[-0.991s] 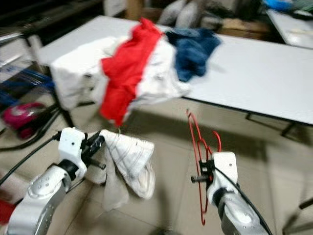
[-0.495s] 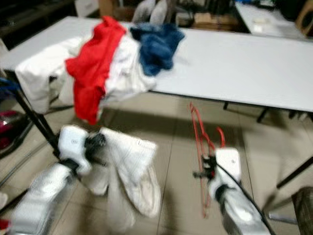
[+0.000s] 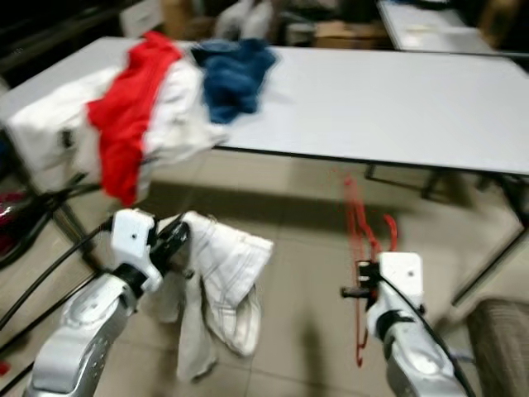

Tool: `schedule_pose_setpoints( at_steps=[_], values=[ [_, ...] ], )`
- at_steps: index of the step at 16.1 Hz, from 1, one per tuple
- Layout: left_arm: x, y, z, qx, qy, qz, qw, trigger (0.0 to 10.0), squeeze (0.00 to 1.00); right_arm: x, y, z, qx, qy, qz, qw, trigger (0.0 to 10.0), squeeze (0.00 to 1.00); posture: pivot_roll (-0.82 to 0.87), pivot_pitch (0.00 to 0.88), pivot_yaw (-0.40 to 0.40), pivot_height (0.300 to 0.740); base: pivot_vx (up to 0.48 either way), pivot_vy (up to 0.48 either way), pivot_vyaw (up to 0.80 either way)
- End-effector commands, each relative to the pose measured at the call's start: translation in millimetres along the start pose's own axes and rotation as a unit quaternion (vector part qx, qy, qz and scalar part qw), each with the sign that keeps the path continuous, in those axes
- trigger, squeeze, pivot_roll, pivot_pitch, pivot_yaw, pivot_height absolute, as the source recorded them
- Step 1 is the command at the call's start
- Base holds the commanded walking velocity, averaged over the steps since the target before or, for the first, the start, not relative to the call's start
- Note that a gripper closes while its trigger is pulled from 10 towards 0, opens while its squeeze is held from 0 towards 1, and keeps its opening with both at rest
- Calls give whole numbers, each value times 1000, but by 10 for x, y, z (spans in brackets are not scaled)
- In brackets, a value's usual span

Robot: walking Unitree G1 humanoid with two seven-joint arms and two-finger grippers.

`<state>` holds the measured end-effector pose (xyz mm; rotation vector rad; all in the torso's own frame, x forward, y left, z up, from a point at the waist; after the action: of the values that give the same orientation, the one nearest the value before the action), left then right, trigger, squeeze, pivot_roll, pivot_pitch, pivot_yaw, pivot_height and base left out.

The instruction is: Hang hanger

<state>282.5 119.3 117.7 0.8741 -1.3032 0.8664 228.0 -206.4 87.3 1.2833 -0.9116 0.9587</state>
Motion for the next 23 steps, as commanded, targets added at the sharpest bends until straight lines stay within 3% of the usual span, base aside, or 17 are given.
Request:
schedule_pose_setpoints(
  at_steps=[1,5,8,15,19,23],
  values=[
    [175,-22,10,-11,-10,37,999,10000,0,124,23,-11,1,0,28,1000,10000,0,-36,31,46,740,311,0,-781],
    [264,-59,68,-34,-4,54,998,10000,0,230,62,-11,-6,-2,59,998,10000,0,-41,25,43,740,346,0,-783],
    [441,-145,135,-54,-8,81,995,10000,0,278,58,16,-13,-8,74,997,10000,0,-44,18,45,740,394,0,-681],
    [833,-490,151,-45,-12,123,991,10000,0,444,54,-88,13,-22,125,992,10000,0,-39,7,47,740,400,0,0],
    [864,-534,160,-47,-10,127,991,10000,0,455,58,-80,11,-22,131,991,10000,0,-42,4,45,740,390,0,0],
    [1050,-600,206,-55,-9,152,987,10000,0,488,36,-81,11,-21,141,990,10000,0,-37,0,41,740,395,0,0]
  ],
)
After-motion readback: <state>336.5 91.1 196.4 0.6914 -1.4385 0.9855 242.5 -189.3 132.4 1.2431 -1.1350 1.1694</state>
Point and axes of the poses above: a point about 5 cm out from each wrist's last joint towards the gripper, its own y axis pointing back from the gripper into the wrist, its own x axis along the axis of the wrist's last joint, z = x × y, the point moved 3 cm from there along -y, pointing out of the wrist towards the gripper, and after that the axes turned 3 degrees about y, right-handed, at the moved point
